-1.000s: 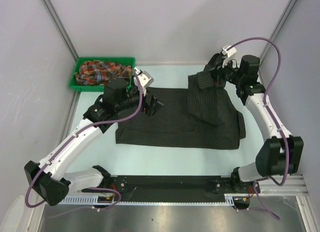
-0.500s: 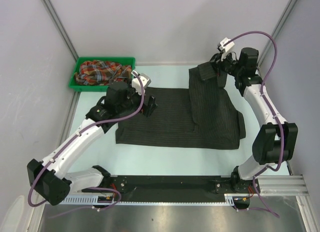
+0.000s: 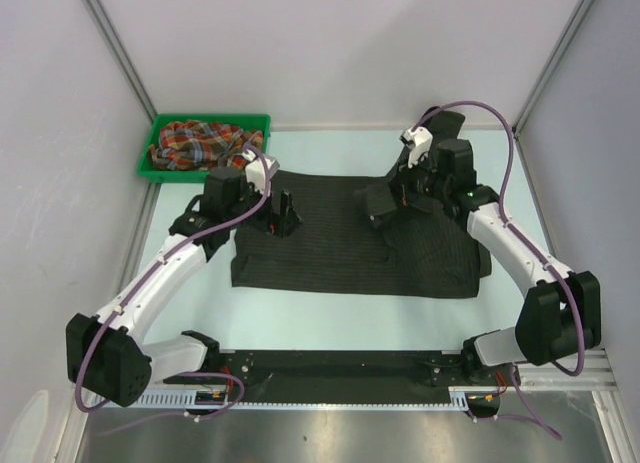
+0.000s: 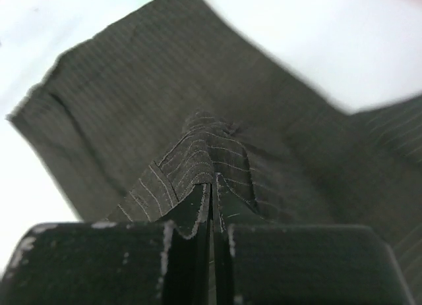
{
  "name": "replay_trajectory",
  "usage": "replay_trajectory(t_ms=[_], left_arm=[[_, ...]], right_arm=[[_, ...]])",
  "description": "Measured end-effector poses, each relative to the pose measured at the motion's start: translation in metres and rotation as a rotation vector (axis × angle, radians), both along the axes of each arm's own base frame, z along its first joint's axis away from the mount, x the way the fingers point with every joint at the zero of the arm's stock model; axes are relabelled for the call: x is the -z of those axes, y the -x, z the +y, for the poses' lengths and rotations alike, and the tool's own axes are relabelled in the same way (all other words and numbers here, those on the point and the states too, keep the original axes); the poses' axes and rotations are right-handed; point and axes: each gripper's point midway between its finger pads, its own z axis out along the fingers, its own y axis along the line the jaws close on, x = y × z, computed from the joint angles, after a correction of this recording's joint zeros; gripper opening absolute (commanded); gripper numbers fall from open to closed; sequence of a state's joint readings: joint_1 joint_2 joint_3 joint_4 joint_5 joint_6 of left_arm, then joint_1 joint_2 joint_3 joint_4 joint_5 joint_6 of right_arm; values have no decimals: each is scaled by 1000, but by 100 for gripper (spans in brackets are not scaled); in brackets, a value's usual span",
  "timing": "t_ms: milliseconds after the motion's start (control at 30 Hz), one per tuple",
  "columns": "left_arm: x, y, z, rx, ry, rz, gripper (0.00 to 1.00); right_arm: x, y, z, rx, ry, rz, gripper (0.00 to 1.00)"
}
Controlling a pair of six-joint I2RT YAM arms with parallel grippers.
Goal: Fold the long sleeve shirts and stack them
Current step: Fold the shirt
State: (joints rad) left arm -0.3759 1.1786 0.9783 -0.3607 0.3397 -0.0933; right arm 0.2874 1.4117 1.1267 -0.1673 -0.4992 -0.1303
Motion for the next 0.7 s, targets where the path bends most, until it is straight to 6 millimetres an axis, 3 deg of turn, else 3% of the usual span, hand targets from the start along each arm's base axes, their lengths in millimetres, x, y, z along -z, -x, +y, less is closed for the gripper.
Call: replay_trajectory(t_ms=[233,467,567,600,700], left_arm=[[32,26,-22,35,171,163,99],[55,31,-54,11,384,335,99],[59,37,-69,24,423,375,99],[58,37,-73,31,433,377,99],[56,38,-77,43,441,372,99]], right_arm=[[32,22,-15,245,-239,362,0],[99,59,-28,478,-411,732,0],[126,78,-32,524,-406,823,14],[133,84,-35,536,-396,838,28],[142,93,-51,543,-325,808,40]])
